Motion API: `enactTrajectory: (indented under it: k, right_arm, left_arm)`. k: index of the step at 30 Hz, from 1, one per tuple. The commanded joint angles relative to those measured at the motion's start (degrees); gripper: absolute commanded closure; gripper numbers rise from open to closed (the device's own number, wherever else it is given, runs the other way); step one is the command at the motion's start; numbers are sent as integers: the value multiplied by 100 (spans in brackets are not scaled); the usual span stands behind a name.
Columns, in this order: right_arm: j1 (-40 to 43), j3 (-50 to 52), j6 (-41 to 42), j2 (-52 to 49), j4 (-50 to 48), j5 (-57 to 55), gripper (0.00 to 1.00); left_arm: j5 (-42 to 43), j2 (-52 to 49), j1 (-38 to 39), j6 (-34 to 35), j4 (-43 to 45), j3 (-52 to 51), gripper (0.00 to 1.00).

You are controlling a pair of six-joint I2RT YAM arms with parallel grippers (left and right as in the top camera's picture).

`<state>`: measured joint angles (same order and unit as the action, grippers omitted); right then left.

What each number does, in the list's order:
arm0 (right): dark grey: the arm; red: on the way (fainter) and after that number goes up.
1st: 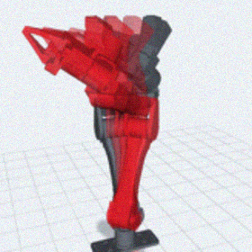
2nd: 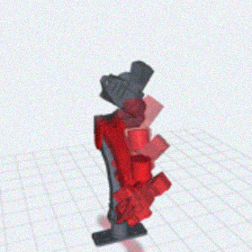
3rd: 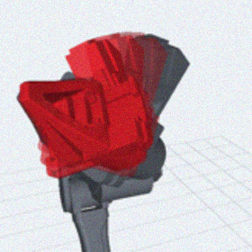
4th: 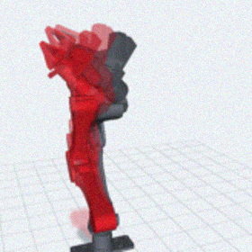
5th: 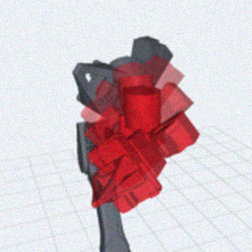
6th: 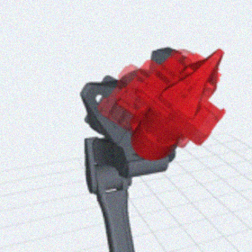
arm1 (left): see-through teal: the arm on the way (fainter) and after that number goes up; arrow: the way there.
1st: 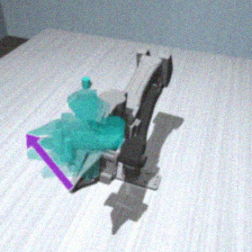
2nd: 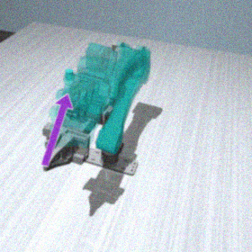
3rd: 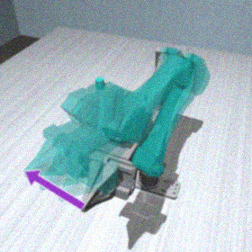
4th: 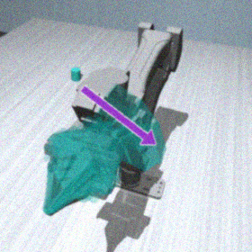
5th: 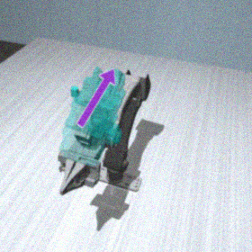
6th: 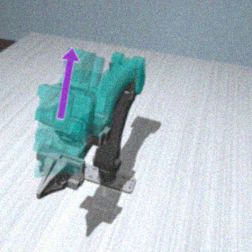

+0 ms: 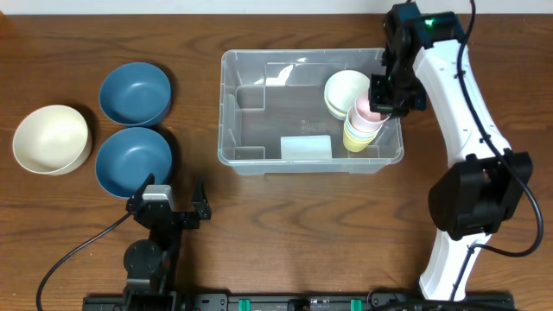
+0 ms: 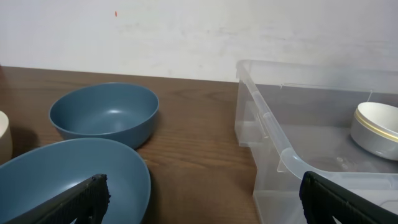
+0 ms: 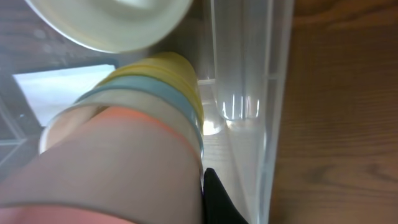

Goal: Pack container
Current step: 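Press the cup stack down with the right gripper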

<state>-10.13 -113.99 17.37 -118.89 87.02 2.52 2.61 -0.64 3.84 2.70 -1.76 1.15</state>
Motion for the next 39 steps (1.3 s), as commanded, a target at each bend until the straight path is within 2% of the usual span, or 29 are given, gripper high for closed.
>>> enactTrajectory:
  k: [1,12,19,31,36,38,39]
  right_arm:
    - [0,295,37,-11,-103,-83,95]
    - [-7,841,37,-11,-466,-79,90]
    - [-7,841,37,-11,-546,-79,69]
    - [-177,896,39,-28,-699,-55,61]
    - [-326,1060,44,-28,-868,-55,61]
    - [-343,1158,85,-28,-962,-55,66]
    - [-343,1207,103,-28,-997,-50,72]
  left_arm:
    - [-111,4,-28,-96,-227,-92,2]
    - [-111,4,-28,-96,-229,-92,2]
    - [-111,4,-28,-96,-227,-92,2]
    - [-111,4,-28,-96,-227,-92,2]
    - [-111,4,-28,-96,-229,-92,2]
    - [-111,4,-28,-96,-229,-92,2]
    - [-111,4,-28,-96,-229,-92,2]
